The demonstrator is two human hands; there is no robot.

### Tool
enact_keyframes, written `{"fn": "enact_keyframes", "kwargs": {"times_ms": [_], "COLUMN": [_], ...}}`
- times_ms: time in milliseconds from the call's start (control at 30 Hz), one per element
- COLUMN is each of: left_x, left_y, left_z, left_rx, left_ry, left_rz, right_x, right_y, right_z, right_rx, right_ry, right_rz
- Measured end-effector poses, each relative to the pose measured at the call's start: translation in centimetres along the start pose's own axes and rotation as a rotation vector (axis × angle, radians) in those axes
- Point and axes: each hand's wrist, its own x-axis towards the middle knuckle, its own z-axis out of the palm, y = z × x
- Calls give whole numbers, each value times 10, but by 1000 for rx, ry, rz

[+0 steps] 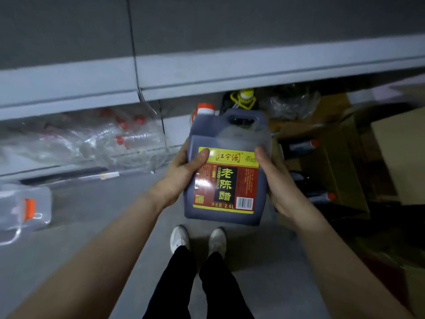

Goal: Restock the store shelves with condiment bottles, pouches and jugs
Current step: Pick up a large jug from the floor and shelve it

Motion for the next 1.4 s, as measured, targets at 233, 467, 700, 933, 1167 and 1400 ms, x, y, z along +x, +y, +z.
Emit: {"fn": "enact_keyframes", "kwargs": {"times_ms": [233, 467, 700, 933, 1167, 1400], "left_x": [-68, -126, -173, -213, -235, -236], "left_y": [111, 207, 291, 350, 408, 477], "left_z": [15, 27, 40, 47, 44, 35], "left_rx": [66, 111, 167, 239, 304, 317], "left_ry": [-58, -80, -116, -148, -159, -181], "left_rz": [230, 448, 655, 800, 906, 1029], "right_x": [-72, -126, -176, -214, -227, -225], "right_y": [-116, -208, -292, -351, -410, -470], "right_z": [12, 19, 24, 31, 43, 66], "right_rx": [-91, -88, -104, -114, -95, -50], "right_ry": [10, -59, -112, -131, -143, -122], "right_rz": [-215, -394, -594, -755, -877, -1011]}}
